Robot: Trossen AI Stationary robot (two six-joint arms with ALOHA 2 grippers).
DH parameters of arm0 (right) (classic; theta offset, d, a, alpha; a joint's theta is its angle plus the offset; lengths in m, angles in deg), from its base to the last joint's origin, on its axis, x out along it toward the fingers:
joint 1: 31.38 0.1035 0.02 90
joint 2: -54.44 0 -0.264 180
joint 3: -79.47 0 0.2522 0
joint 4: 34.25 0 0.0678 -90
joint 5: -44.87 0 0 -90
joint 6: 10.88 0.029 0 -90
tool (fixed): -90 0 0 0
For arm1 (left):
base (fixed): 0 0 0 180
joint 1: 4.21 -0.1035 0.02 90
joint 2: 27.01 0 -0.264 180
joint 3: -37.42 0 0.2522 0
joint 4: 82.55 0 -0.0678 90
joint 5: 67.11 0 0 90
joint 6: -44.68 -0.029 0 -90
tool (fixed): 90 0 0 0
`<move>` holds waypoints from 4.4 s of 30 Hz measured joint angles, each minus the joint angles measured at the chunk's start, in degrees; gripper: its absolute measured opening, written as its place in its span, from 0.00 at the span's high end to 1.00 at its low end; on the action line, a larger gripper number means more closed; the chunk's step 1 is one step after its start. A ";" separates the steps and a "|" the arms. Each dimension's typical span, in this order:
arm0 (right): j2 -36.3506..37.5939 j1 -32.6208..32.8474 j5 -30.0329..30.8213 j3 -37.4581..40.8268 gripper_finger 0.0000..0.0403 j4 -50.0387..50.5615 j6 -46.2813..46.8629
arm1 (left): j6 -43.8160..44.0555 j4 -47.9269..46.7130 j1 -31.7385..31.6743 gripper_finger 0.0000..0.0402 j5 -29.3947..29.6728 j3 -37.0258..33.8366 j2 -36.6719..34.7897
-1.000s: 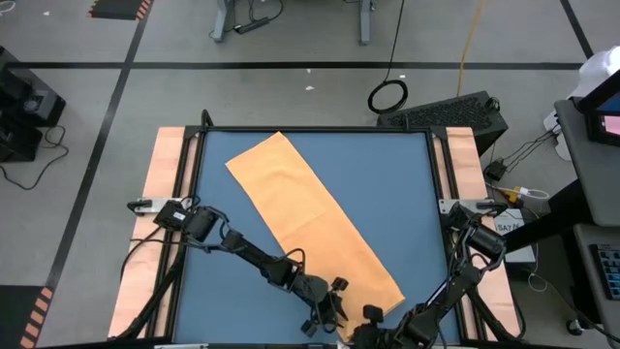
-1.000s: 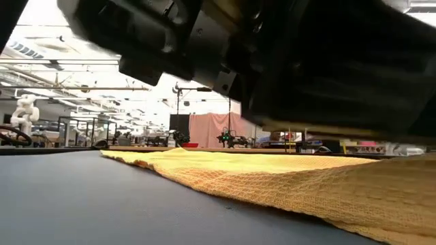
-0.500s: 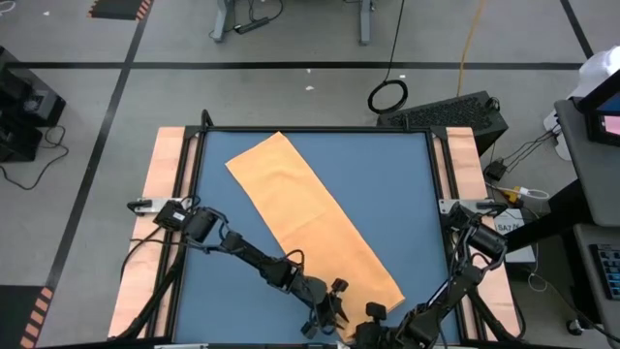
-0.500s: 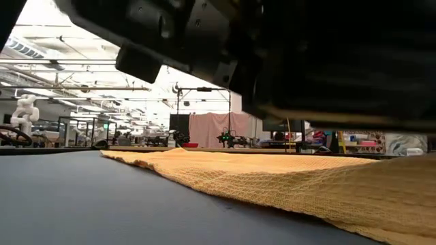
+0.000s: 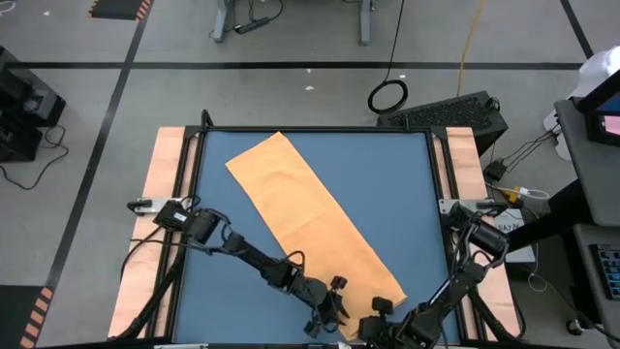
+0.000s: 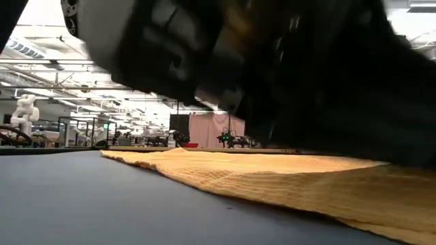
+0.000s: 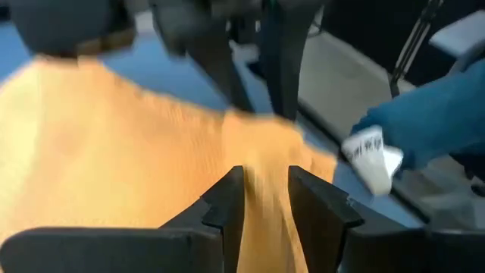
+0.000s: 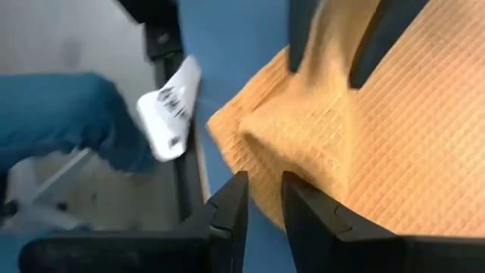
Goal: Roll towel into tight, uniform cylinder
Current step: Fold the orange microfiber cloth
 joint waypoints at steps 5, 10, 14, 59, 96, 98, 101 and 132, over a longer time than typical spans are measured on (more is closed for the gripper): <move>3.97 1.62 -3.31 0.02 0.82 4.50 3.57 | 0.02 0.57 -0.22 0.73 -0.72 0.00 0.10; 7.37 4.27 -3.29 0.02 0.82 17.65 12.77 | 0.03 0.10 -0.15 0.73 -0.94 0.00 0.10; 8.80 5.96 -3.56 0.02 0.82 30.05 20.31 | 0.07 -0.28 -0.14 0.73 -0.93 0.00 0.10; 6.15 12.28 0.78 5.97 1.00 33.78 25.95 | -0.02 -0.98 -0.22 0.73 -1.74 0.00 0.04; 5.46 13.72 -3.12 5.97 1.00 46.42 48.22 | 1.07 2.32 0.41 0.73 -4.78 -0.02 0.04; 5.46 13.84 -2.56 5.97 1.00 45.89 48.22 | 1.38 2.55 0.45 0.73 -4.66 -0.02 0.04; 5.46 14.22 -0.68 5.97 1.00 45.27 48.44 | 1.08 1.78 0.66 0.73 -1.11 -0.02 0.04; 5.40 16.81 6.13 10.40 1.00 42.54 56.55 | 1.53 -0.66 -1.71 0.73 -9.93 -0.02 0.56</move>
